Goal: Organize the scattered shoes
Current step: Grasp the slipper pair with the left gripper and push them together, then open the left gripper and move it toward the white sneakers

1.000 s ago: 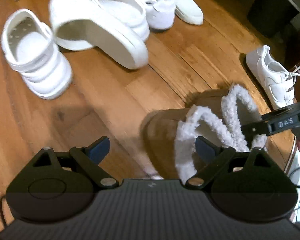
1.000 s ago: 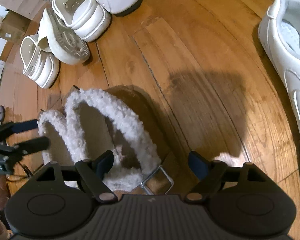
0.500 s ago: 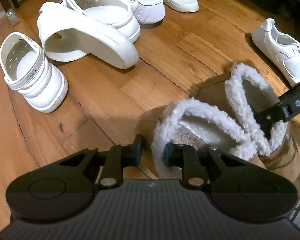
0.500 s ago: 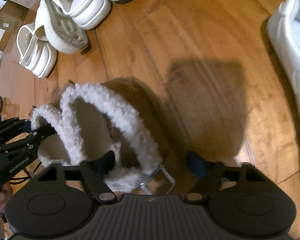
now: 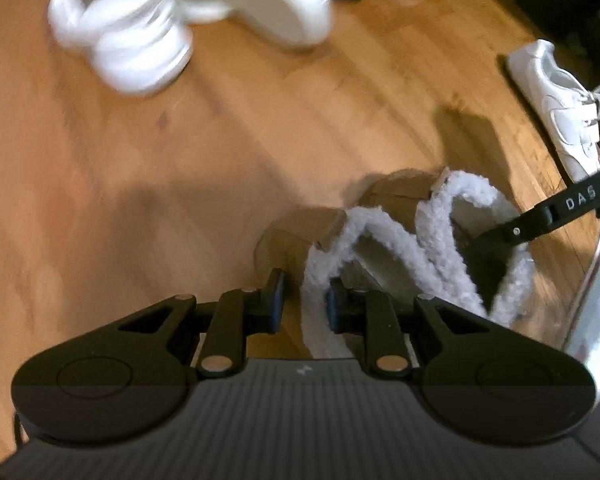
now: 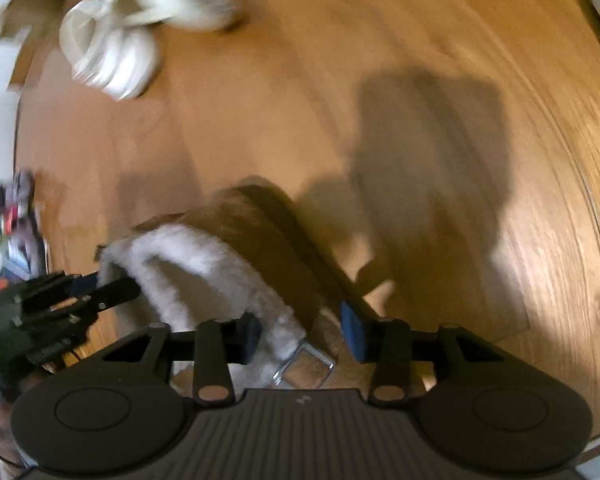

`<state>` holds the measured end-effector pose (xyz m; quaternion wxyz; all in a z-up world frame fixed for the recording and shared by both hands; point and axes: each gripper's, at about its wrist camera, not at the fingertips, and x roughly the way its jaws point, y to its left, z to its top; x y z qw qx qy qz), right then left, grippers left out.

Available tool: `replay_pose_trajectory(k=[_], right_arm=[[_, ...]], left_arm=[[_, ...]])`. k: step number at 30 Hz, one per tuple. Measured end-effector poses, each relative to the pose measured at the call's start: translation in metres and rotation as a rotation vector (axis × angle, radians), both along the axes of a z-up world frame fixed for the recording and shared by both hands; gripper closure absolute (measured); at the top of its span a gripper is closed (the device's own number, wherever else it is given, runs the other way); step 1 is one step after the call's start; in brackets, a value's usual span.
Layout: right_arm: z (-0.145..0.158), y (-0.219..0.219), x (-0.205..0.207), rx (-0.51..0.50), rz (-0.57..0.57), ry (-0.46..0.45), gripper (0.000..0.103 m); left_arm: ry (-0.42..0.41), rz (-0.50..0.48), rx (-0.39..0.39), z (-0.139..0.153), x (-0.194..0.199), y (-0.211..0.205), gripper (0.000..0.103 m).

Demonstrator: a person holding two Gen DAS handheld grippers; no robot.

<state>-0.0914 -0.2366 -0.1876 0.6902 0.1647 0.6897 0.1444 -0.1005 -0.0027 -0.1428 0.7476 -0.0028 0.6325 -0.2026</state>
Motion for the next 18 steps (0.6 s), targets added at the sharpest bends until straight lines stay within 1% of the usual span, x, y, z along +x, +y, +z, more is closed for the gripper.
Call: replay_pose_trajectory(k=[1,2,3,4,5,6,7,8,10,11,13,15,16,18], right_arm=[[0.012,0.006,0.0,-0.006,0.036,-0.057,0.027],[0.023,0.011,-0.001,-0.028,0.064,-0.116,0.019],[0.034,0.015,-0.001,-0.049,0.092,-0.174,0.018],[0.042,0.018,-0.001,-0.066,0.111,-0.217,0.018],[0.045,0.018,-0.001,-0.077,0.115,-0.239,0.018],[0.048,0.017,0.001,-0.082,0.106,-0.258,0.018],[0.049,0.015,0.002,-0.073,0.092,-0.258,0.018],[0.048,0.012,0.003,-0.058,0.073,-0.251,0.018],[0.047,0.006,0.003,-0.03,0.024,-0.237,0.018],[0.047,0.005,0.0,-0.038,0.008,-0.228,0.018],[0.052,0.017,-0.009,-0.051,-0.02,-0.207,0.018],[0.055,0.04,-0.02,-0.008,0.002,-0.226,0.017],[0.054,0.051,-0.023,0.017,0.015,-0.243,0.016],[0.049,0.064,-0.023,0.006,0.049,-0.26,0.016]], left_arm=[[0.018,0.024,-0.034,0.008,-0.001,0.011,0.071],[0.003,0.041,-0.035,0.015,-0.001,0.017,0.057],[-0.022,0.055,-0.027,0.022,0.0,0.022,0.047],[-0.046,0.069,-0.019,0.029,0.001,0.027,0.046],[-0.055,0.073,-0.015,0.03,0.001,0.028,0.045],[-0.074,0.083,0.018,0.031,0.006,0.03,0.045],[-0.081,0.096,0.049,0.03,0.01,0.031,0.045],[-0.081,0.102,0.059,0.029,0.011,0.031,0.045],[-0.072,0.132,0.072,0.024,0.015,0.035,0.04],[-0.068,0.145,0.073,0.022,0.017,0.037,0.034],[-0.047,0.211,0.058,0.019,0.023,0.051,0.032],[-0.057,0.251,0.052,0.02,0.027,0.063,0.031],[-0.065,0.268,0.072,0.02,0.029,0.066,0.03],[-0.081,0.3,0.123,0.022,0.034,0.073,0.028]])
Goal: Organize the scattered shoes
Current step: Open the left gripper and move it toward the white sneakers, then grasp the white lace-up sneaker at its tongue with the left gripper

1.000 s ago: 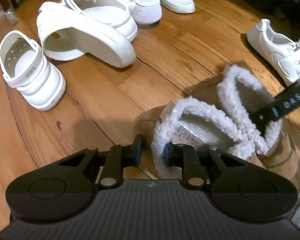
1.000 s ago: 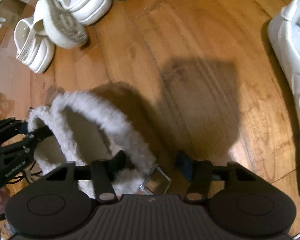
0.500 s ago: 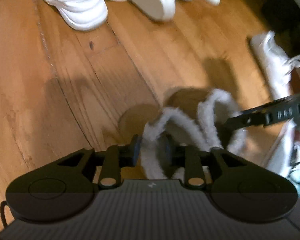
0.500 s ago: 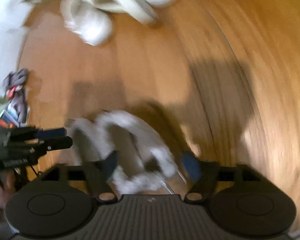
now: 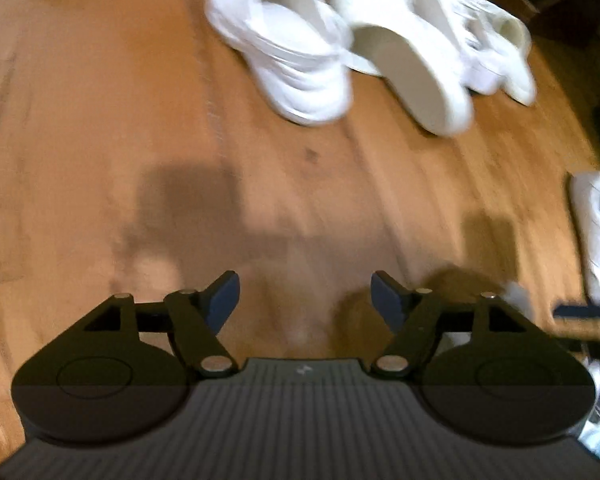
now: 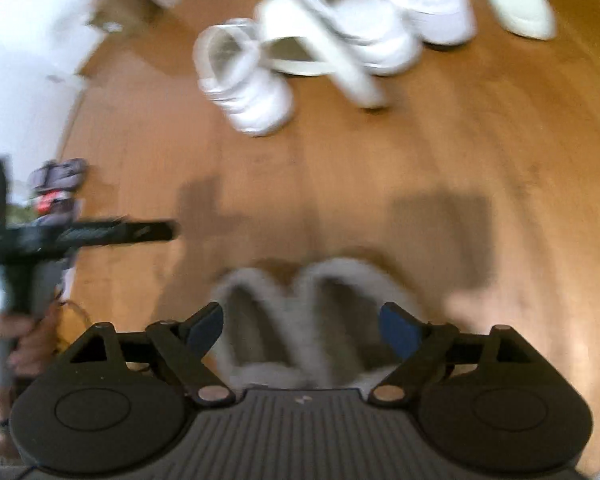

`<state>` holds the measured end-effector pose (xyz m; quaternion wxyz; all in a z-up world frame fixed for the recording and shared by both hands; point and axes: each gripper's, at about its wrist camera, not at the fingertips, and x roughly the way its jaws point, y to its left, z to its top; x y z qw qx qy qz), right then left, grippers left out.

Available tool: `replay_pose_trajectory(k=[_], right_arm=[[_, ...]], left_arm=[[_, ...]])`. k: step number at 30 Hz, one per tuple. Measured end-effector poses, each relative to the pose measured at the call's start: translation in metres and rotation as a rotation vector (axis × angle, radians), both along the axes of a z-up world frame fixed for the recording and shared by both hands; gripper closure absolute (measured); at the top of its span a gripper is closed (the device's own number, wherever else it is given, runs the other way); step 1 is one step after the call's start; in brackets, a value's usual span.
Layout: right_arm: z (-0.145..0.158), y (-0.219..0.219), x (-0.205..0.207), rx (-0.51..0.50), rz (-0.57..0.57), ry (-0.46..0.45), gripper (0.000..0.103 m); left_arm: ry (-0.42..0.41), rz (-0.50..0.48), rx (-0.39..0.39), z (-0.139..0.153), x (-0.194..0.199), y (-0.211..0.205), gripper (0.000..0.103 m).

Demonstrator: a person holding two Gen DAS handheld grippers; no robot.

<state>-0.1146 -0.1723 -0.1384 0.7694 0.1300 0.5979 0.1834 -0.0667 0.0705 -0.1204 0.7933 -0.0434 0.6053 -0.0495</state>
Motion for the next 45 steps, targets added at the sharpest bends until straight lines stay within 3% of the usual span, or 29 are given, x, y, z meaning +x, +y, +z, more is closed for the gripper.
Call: replay_pose_trajectory(k=[3,6,8,11,14,17,21,23,29,31,34,36,41,45], right_arm=[[-0.008,0.006,0.007,-0.118,0.039,0.003,0.016],[-0.007,-0.007,0.01,-0.181,0.0,0.023,0.016],[-0.002,-0.017,0.008,-0.165,-0.031,0.039,0.016],[0.006,-0.029,0.008,-0.137,-0.057,0.038,0.016],[0.017,-0.038,0.018,-0.137,-0.082,-0.015,0.016],[0.034,-0.046,0.031,-0.116,-0.11,-0.095,0.016],[0.043,-0.056,0.057,-0.144,-0.137,-0.206,0.015],[0.038,-0.065,0.066,-0.154,-0.158,-0.237,0.015],[0.002,-0.11,0.075,-0.139,-0.319,-0.237,0.015],[-0.018,-0.12,0.079,-0.129,-0.353,-0.207,0.015],[-0.037,-0.125,0.081,-0.079,-0.333,-0.169,0.016],[-0.044,-0.129,0.08,-0.047,-0.316,-0.167,0.016],[-0.049,-0.142,0.08,-0.081,-0.312,-0.232,0.016],[-0.051,-0.155,0.086,-0.056,-0.338,-0.239,0.016]], left_arm=[[-0.005,-0.037,0.002,0.003,0.002,-0.012,0.022],[-0.011,-0.099,0.015,0.002,-0.003,-0.027,0.018],[-0.011,-0.123,0.022,0.001,-0.006,-0.032,0.018],[-0.038,-0.141,-0.029,0.007,-0.003,-0.033,0.018],[-0.094,-0.155,-0.029,0.022,0.004,-0.041,0.018],[-0.202,-0.187,0.032,0.043,0.031,-0.067,0.017],[-0.262,-0.245,0.11,0.05,0.069,-0.113,0.017],[-0.29,-0.263,0.165,0.051,0.093,-0.144,0.017],[-0.371,-0.365,0.205,0.054,0.132,-0.2,0.017],[-0.341,-0.457,0.254,0.041,0.156,-0.23,0.017],[-0.302,-0.497,0.346,0.024,0.179,-0.257,0.017],[-0.322,-0.491,0.323,0.022,0.186,-0.265,0.017],[-0.408,-0.485,0.253,0.022,0.203,-0.285,0.017],[-0.397,-0.549,0.447,-0.002,0.226,-0.316,0.017]])
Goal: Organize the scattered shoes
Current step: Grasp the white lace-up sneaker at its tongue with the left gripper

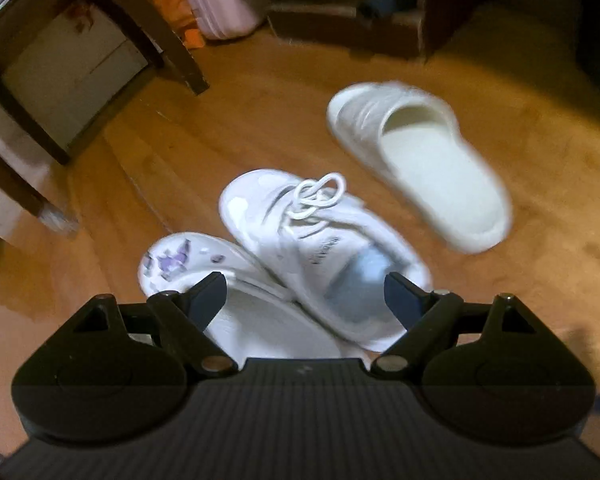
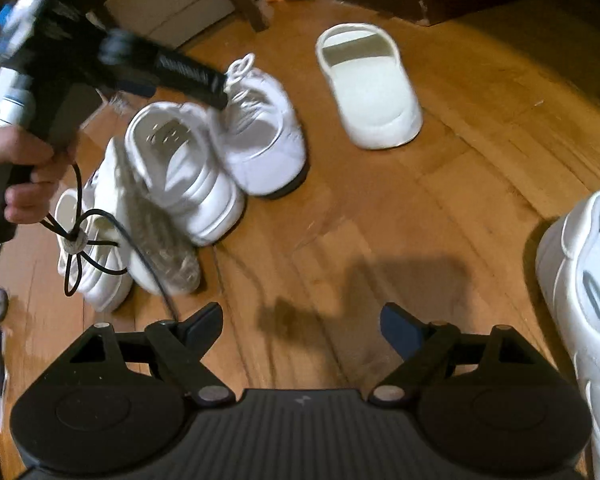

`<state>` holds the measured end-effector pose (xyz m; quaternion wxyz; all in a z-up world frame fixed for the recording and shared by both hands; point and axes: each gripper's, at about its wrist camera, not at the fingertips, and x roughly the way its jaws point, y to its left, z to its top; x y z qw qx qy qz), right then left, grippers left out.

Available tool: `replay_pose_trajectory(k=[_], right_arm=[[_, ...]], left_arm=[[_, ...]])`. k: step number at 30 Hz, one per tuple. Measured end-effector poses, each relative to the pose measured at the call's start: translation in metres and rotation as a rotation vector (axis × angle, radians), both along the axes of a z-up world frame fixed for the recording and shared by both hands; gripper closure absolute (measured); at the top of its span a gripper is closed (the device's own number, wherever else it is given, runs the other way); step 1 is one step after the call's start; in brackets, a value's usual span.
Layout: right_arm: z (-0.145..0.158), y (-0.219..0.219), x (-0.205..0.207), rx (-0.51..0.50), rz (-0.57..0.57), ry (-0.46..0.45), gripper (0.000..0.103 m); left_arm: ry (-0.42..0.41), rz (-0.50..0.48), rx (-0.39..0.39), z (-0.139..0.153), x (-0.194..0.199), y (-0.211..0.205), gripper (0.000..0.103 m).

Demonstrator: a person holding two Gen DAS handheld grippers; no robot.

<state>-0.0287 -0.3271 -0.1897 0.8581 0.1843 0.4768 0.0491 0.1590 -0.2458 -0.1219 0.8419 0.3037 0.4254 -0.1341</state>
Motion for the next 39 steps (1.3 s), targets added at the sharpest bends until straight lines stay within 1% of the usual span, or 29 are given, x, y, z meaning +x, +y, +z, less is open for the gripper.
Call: replay_pose_trajectory(k=[1,2,4,6,7,8,10,11,12,15,17,18,19,20,23,24,26,27,29,31,33,34,37,38,39], right_arm=[[-0.001,-0.003,0.001,0.009,-0.006,-0.002,0.016],[-0.001,-0.007,0.001,0.023,-0.01,-0.002,0.016],[-0.003,-0.014,-0.007,0.065,-0.01,0.028,0.016],[-0.003,-0.02,-0.02,0.122,-0.008,0.054,0.016],[-0.003,-0.023,-0.027,0.154,-0.007,0.063,0.016],[-0.004,-0.026,-0.033,0.178,-0.007,0.072,0.016],[-0.004,-0.026,-0.039,0.186,-0.008,0.086,0.016],[-0.004,-0.025,-0.039,0.182,-0.004,0.089,0.016],[-0.004,-0.024,-0.038,0.176,-0.001,0.088,0.016],[-0.002,-0.022,-0.032,0.141,-0.003,0.065,0.016],[0.0,-0.021,-0.027,0.102,-0.014,0.032,0.016],[0.0,-0.02,-0.024,0.082,-0.022,0.019,0.016],[0.0,-0.02,-0.022,0.069,-0.029,0.007,0.016],[-0.001,-0.02,-0.021,0.064,-0.033,-0.001,0.016],[-0.006,-0.019,-0.02,0.052,-0.037,0.0,0.016],[-0.008,-0.019,-0.019,0.048,-0.036,0.005,0.016],[-0.012,-0.019,-0.018,0.039,-0.036,0.014,0.016],[-0.014,-0.019,-0.017,0.036,-0.035,0.019,0.016],[-0.017,-0.017,-0.016,0.028,-0.03,0.03,0.016],[-0.018,-0.016,-0.015,0.02,-0.026,0.038,0.016],[-0.019,-0.015,-0.015,0.016,-0.024,0.039,0.016],[-0.018,-0.015,-0.014,0.014,-0.025,0.034,0.016],[-0.016,-0.014,-0.012,-0.002,-0.019,-0.038,0.016],[-0.015,-0.014,-0.01,-0.004,-0.017,-0.059,0.016],[-0.015,-0.015,-0.007,-0.002,-0.013,-0.103,0.016]], left_arm=[[-0.006,-0.013,0.027,-0.006,0.006,-0.005,0.017],[-0.004,-0.02,0.035,-0.008,0.009,-0.007,0.017],[-0.003,-0.061,0.116,-0.02,0.023,-0.018,0.017],[-0.01,-0.073,0.151,-0.026,0.031,-0.024,0.017],[0.0,-0.069,0.156,-0.03,0.037,-0.026,0.017],[0.015,-0.061,0.153,-0.033,0.041,-0.027,0.017],[0.051,-0.027,0.132,-0.04,0.05,-0.027,0.017],[0.085,0.001,0.109,-0.044,0.056,-0.024,0.016],[0.103,0.034,0.074,-0.047,0.059,-0.02,0.013],[0.117,0.094,-0.01,-0.051,0.065,-0.009,0.007],[0.123,0.093,-0.038,-0.052,0.066,-0.005,0.007],[0.126,0.093,-0.043,-0.053,0.066,-0.004,0.01],[0.147,0.089,-0.054,-0.053,0.069,-0.005,0.015],[0.174,0.092,-0.077,-0.052,0.071,-0.005,0.029],[0.181,0.096,-0.068,-0.049,0.071,-0.012,0.036],[0.179,0.091,-0.058,-0.049,0.07,-0.015,0.036],[0.178,0.078,-0.038,-0.052,0.07,-0.016,0.034],[0.178,0.065,-0.019,-0.055,0.072,-0.019,0.029],[0.171,0.069,0.02,-0.062,0.075,-0.023,0.026],[0.162,0.07,0.026,-0.065,0.075,-0.025,0.028],[0.144,0.072,0.017,-0.064,0.071,-0.026,0.037],[0.135,0.075,0.011,-0.062,0.069,-0.026,0.039],[0.099,0.068,-0.011,-0.055,0.055,-0.023,0.049],[0.08,0.065,0.004,-0.054,0.05,-0.022,0.071],[0.06,0.064,0.027,-0.053,0.047,-0.022,0.084]])
